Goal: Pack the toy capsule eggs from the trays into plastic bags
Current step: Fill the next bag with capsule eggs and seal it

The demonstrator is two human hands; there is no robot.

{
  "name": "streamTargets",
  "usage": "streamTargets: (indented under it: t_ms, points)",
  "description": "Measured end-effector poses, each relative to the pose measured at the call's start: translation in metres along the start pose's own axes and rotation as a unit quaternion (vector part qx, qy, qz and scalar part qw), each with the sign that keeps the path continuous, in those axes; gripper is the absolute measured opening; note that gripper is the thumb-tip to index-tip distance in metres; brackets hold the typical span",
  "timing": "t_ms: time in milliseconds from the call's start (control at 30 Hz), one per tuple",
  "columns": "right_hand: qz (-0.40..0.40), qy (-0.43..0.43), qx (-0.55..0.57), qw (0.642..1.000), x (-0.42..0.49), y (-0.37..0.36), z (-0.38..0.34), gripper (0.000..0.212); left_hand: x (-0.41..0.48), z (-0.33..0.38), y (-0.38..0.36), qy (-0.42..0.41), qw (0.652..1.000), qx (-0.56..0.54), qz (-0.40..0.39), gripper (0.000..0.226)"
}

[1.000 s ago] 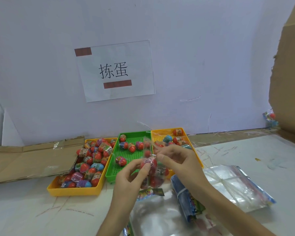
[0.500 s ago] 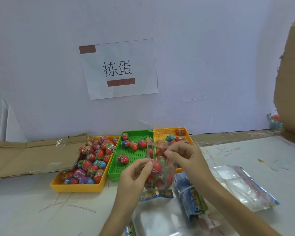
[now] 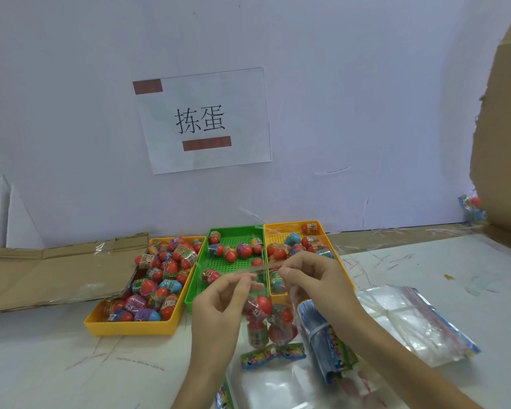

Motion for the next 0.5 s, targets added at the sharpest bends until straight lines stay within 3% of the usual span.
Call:
streamTargets:
  t_ms: [200,400,500]
  points:
    - [-0.017,-0.027,0.029,0.999,0.000,-0.002,0.001,0.028,0.000,-0.002,-0.001,0.016,1.000,-0.007,-0.011,0.032]
    - [0.001,-0.075,0.105,0.992,0.003,0.003,0.013,0.029,-0.009,-0.013,-0.031,0.101,0.981,-0.039,-0.161,0.033]
    - [-0.031,-0.089,0.137,0.986,0.004,-0.001,0.017,0.018,-0.012,-0.011,-0.035,0.089,0.981,-0.033,-0.167,0.022]
Point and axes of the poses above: each hand's wrist, its own x-axis towards the middle knuckle, its own y-axis out of the back of the hand, z = x × y, the point moved 10 cm from there along x, towards the middle knuckle, and after that the axes turned 2 degrees about z, right-handed, at the moved point
